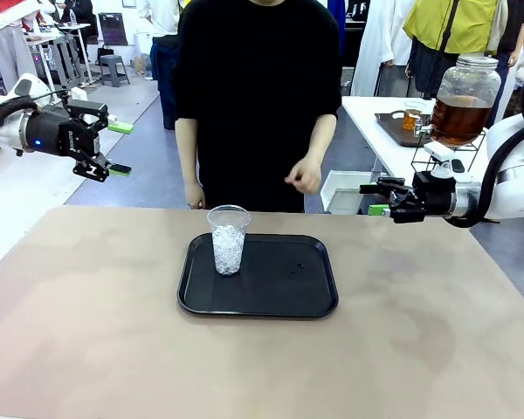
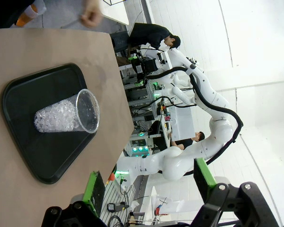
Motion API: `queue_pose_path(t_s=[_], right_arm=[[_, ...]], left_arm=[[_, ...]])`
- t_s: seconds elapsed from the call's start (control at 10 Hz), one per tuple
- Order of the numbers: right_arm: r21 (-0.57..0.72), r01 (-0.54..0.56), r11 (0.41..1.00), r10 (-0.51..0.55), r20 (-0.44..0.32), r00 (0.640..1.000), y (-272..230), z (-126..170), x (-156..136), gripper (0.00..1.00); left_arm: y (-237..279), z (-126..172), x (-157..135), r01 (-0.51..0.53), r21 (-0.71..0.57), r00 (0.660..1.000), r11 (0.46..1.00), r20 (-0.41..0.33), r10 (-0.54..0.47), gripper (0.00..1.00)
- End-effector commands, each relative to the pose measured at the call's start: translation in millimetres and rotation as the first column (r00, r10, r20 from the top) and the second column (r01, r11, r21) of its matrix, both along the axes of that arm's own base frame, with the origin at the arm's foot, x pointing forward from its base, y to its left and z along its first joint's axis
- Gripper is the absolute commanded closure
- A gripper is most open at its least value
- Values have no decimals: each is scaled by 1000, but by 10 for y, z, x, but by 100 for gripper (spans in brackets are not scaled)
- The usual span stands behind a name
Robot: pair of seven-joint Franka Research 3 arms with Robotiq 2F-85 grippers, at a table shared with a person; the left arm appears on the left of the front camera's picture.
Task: Pour the drink into the iced cup.
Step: Pick up the iced cup indicated by the human and present it to them.
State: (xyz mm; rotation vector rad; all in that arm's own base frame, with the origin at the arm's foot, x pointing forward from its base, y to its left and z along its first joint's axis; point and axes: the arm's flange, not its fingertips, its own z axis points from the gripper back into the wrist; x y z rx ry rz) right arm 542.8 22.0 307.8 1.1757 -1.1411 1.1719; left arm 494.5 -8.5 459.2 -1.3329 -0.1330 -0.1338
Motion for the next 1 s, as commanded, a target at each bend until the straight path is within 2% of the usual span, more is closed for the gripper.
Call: queue_pose_path(t_s=[0.0, 0.9], right_arm=[[-1, -4, 1000, 4, -8, 1000, 17, 39, 17, 0], [-1, -4, 1000, 4, -8, 1000, 17, 39, 17, 0]], left_arm=[[5, 8, -23, 1, -3, 1000, 1000, 2, -1, 0], [5, 8, -23, 1, -3, 1000, 1000, 2, -1, 0]])
